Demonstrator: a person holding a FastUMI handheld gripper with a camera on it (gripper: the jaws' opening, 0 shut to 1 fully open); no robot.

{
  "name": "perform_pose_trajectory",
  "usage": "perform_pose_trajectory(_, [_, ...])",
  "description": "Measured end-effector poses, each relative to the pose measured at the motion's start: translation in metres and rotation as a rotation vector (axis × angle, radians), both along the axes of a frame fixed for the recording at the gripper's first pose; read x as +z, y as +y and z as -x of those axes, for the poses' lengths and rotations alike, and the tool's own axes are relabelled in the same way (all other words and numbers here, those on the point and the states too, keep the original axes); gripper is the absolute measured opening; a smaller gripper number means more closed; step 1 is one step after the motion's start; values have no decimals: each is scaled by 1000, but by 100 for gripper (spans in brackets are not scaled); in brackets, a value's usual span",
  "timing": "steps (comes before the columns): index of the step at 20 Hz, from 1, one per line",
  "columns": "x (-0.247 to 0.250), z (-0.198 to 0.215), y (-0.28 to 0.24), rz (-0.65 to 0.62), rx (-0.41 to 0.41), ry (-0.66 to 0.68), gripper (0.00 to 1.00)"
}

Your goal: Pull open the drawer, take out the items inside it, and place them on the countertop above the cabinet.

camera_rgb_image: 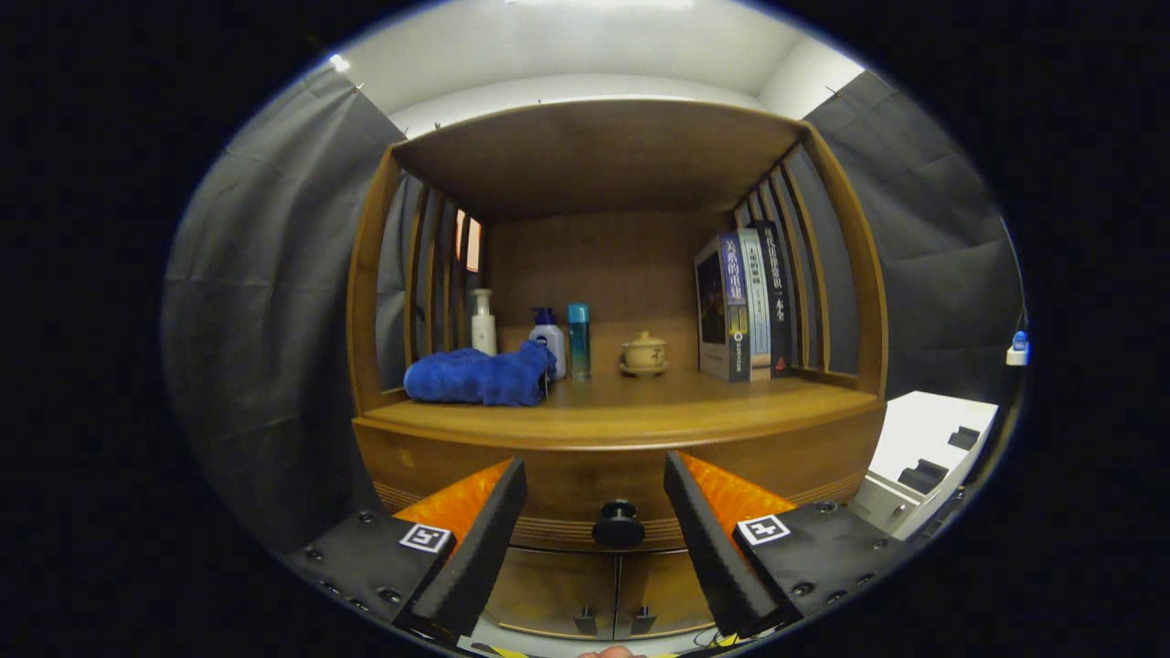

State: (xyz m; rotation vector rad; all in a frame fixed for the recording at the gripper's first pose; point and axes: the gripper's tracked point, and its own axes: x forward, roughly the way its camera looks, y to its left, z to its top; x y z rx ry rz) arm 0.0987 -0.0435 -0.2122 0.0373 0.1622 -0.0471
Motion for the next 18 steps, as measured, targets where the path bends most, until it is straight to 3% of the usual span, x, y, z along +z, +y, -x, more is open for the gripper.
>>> perform_pose_trajectory(6, [-43,-16,-23,39,-46,48,98])
perform_pose_trajectory(15, [-70,-37,-20,0,-36,88,98])
perform_pose_trajectory(18, [-70,-37,-20,5,-47,83,89])
